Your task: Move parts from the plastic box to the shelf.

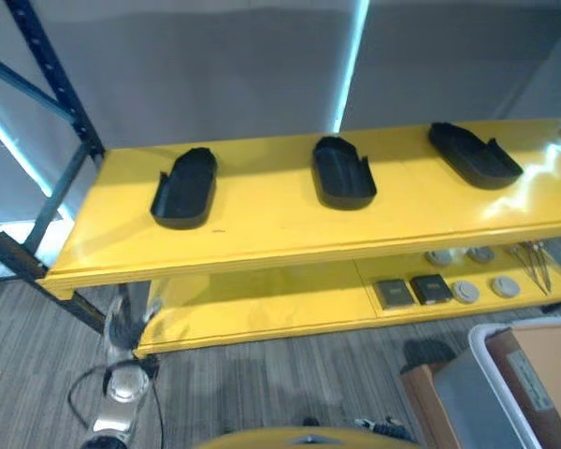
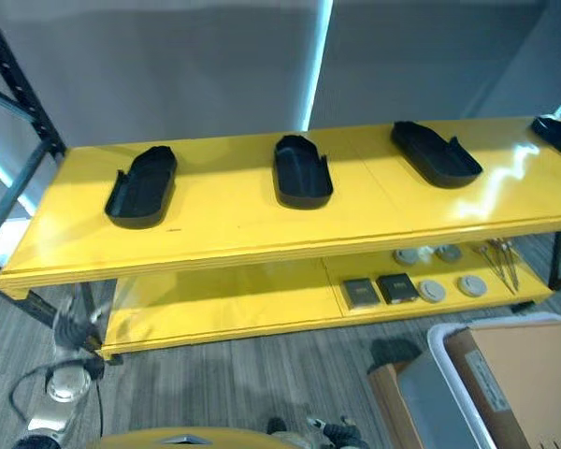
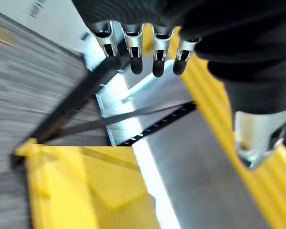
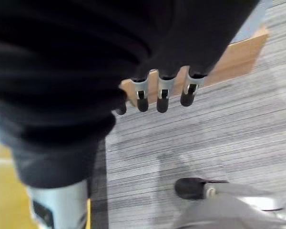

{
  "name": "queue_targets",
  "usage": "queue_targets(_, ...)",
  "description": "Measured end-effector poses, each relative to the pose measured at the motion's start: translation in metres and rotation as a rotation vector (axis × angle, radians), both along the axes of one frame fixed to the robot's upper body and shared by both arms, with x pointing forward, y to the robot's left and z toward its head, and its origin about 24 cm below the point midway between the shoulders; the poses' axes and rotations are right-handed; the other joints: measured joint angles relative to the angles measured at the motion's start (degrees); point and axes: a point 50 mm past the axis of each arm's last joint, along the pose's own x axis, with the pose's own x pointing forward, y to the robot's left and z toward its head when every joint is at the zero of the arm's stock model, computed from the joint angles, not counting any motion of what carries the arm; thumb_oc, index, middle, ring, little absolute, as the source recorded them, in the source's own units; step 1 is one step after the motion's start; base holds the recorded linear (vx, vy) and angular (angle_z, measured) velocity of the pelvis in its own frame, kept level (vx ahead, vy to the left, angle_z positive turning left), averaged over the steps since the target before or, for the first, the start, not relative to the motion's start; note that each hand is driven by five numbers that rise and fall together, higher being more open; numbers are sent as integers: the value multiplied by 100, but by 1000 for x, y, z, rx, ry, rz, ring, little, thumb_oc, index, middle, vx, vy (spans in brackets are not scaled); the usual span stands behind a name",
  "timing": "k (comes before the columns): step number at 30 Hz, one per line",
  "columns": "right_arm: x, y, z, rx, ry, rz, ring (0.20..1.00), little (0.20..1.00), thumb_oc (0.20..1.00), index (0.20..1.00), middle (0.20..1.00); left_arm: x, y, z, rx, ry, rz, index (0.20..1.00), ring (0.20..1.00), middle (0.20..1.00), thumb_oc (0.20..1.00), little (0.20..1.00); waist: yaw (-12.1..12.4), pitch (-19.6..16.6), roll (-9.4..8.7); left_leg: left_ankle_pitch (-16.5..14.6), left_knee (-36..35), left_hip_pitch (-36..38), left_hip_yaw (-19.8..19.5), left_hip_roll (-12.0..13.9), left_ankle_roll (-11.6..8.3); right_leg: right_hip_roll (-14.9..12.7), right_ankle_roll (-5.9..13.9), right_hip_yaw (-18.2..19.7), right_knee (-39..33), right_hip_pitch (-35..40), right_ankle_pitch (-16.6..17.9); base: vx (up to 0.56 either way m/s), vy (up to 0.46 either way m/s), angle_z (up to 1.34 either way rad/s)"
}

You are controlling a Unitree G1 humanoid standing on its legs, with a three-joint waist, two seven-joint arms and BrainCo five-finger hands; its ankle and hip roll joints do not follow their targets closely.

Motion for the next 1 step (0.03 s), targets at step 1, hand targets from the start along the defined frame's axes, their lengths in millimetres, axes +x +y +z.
queue_targets(1,2,1,0,-1,-3,-1,1000,1000,1000,1000,1000,-23,1,-18,-3,129,33,1000,1000,1000,1000,1000,7,-25,-33,1,0,-23,-79,-16,-10,-19,-34,-91,1,15,-46,-29,36,31)
